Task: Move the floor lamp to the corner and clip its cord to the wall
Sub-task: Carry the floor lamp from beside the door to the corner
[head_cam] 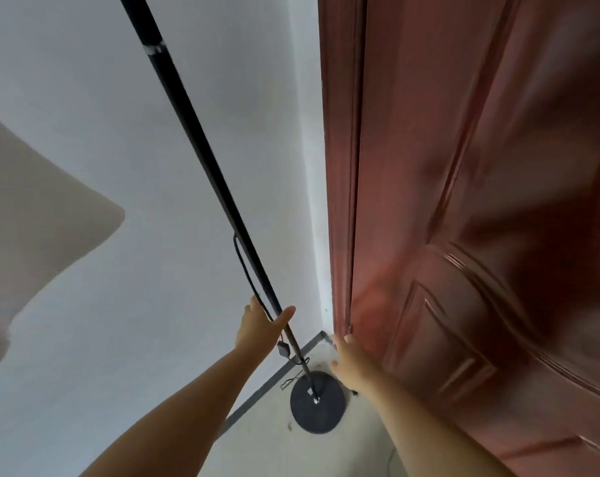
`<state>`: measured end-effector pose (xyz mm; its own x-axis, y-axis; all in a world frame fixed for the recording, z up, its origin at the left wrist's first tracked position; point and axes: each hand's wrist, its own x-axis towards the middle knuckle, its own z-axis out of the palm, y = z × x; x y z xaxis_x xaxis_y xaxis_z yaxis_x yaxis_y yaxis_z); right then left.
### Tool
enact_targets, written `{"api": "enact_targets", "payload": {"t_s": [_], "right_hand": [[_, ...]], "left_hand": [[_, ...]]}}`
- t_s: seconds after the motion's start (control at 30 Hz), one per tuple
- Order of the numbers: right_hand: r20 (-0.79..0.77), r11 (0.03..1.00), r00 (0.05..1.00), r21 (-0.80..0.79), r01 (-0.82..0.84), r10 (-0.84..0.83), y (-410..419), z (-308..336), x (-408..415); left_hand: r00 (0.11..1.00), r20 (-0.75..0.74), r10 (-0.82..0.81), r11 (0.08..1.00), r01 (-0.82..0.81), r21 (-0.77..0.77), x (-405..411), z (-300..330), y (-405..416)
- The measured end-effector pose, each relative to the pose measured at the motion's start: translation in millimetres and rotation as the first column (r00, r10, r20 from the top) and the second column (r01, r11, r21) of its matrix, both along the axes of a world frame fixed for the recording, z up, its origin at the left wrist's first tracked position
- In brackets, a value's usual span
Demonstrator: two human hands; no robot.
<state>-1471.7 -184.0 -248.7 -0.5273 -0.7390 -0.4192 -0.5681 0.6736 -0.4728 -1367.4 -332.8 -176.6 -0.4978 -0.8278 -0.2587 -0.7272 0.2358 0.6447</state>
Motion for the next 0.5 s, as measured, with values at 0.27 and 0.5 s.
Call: {"api": "enact_targets", "payload": {"t_s": [0.27,0.5], "right_hand": [[0.198,0.994,0.978,0.065,-0.086,0.072,-58,-123,-15],[0.377,0.997,0.926,-0.047,0.061,-0.039,-109,-210,-2]], "left_hand": [[0.856,-0.432,0.286,0.951,-0.196,0.240,-39,-63,-11],[0.815,-0.444,0.373,0.908,-0.221,0.357,-44,-126,-12]]}}
